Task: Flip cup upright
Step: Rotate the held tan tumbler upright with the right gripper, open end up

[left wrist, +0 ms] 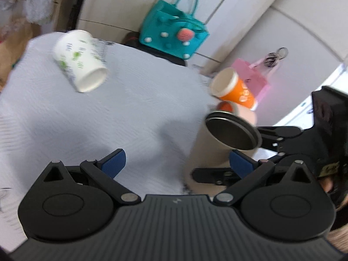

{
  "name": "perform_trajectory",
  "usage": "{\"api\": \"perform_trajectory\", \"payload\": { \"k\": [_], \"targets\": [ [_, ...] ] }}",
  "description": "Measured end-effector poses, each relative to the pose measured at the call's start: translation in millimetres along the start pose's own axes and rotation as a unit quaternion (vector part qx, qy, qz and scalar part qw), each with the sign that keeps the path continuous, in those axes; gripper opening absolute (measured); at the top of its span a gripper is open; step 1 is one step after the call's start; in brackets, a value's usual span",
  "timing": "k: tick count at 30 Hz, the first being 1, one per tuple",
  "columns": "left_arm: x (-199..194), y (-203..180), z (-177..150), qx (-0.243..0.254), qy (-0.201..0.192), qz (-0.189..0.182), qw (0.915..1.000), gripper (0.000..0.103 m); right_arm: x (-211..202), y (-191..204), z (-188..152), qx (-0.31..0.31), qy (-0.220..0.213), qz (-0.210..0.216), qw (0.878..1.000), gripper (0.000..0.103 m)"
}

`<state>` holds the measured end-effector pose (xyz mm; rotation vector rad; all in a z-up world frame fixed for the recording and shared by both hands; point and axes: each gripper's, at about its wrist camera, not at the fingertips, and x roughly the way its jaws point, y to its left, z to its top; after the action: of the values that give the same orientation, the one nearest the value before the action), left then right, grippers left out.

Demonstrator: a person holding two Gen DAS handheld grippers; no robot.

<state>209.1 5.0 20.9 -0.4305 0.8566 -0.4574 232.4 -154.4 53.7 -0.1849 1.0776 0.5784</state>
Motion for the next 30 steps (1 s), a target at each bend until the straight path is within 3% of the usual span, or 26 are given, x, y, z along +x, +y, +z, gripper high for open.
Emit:
{"api": "perform_trajectory", "payload": {
  "k": [9,21,25,30],
  "targets": [
    [17,-17,-5,0.009,-0.002,-0.07,0.9975,0.103,-5,-19,-25,0.039,-0.07,0.036,0.996,0.082],
    [34,-15,-6,-0.002,-0.004,-0.105,0.9945,0.103,-1,-27,-36,0.037,-0.127,0.05,0.99,0.082],
    [39,-4,-6,-0.022,-0.013,-0.128,0.9915,0.1,5,-24,-29,0.028,-0.132,0.043,0.99,0.082],
    [49,3,-3,-0.038,-0.005,-0.153,0.9875,0.089,8,-24,-29,0.027,-0.138,0.04,0.989,0.082]
  ]
}}
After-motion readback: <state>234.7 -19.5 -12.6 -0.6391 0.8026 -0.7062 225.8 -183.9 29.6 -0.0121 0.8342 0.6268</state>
